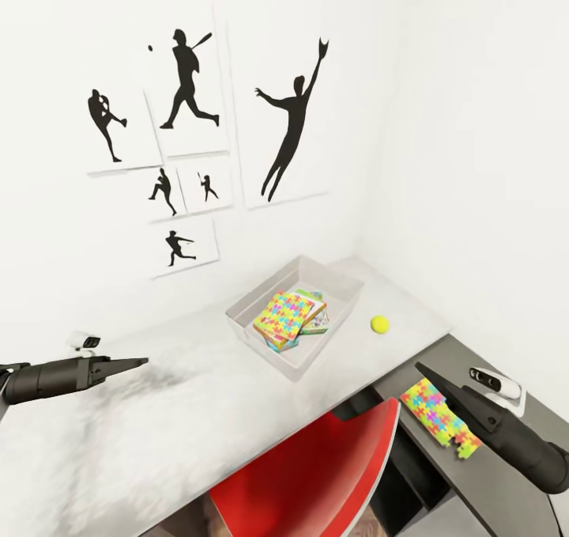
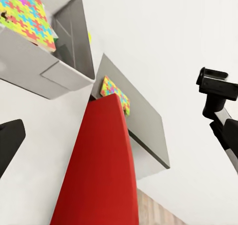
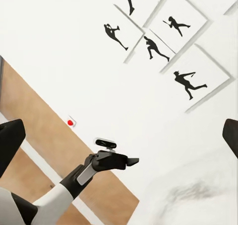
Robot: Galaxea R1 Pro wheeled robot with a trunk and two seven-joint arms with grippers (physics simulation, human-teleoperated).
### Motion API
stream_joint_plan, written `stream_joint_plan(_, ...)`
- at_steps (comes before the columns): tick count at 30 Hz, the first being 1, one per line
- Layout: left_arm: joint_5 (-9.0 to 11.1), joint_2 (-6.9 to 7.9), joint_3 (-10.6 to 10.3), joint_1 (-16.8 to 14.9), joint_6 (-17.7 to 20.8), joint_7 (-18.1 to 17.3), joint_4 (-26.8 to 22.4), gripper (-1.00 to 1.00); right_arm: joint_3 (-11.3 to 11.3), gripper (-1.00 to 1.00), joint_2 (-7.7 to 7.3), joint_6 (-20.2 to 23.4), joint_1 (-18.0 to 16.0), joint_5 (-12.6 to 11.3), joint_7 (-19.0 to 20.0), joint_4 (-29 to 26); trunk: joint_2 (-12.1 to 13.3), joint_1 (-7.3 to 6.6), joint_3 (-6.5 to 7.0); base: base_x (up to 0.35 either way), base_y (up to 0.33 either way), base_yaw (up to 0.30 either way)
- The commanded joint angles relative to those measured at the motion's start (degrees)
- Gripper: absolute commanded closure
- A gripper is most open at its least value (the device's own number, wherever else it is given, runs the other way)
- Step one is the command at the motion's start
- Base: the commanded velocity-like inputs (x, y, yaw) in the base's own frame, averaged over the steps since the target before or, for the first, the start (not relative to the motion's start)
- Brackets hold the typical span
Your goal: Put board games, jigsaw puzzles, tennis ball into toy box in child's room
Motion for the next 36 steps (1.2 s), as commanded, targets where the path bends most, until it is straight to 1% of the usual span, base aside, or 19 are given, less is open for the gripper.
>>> stream_joint_plan(1, -0.01, 0.06, 0.02, -0.04, 0.62, -0.21, -0.01, -1.00, -0.09, -1.00, -0.05, 0.45, -0.04, -0.16, 0.06, 0.04, -0.11, 0.04, -0.02, 0.000, 0.000, 0.000)
stream_joint_plan(9, -0.12, 0.00, -0.05, -0.03, 0.71, -0.21, -0.01, -1.00, -0.27, -1.00, -0.12, 0.25, -0.04, -0.14, 0.06, 0.07, -0.11, 0.04, 0.75, 0.000, 0.000, 0.000)
stream_joint_plan(17, 0.00, -0.20, 0.00, 0.08, 0.67, -0.21, 0.11, -1.00, -1.75, -1.00, -0.14, 0.21, -0.04, -0.06, -0.06, 0.22, -0.11, 0.04, 1.51, -0.022, 0.000, -0.016)
stream_joint_plan(25, -0.01, -0.29, 0.00, 0.22, 0.65, -0.21, 0.01, -1.00, -1.96, -1.00, -0.17, 0.20, -0.04, 0.07, -0.09, 0.25, -0.11, 0.04, 2.22, -0.240, -0.013, -0.141)
stream_joint_plan(30, -0.01, -0.26, 0.00, 0.30, 0.60, -0.21, -0.01, -1.00, -1.97, -1.00, -0.17, 0.12, -0.04, 0.12, -0.09, 0.25, -0.11, 0.04, 2.64, -0.120, -0.025, -0.182)
stream_joint_plan(36, -0.01, -0.07, 0.08, 0.31, 0.60, -0.21, -0.01, -1.00, -1.90, -1.00, -0.17, -0.98, -0.04, 0.13, -0.19, 0.35, -0.11, 0.04, 3.14, -0.230, -0.004, -0.196)
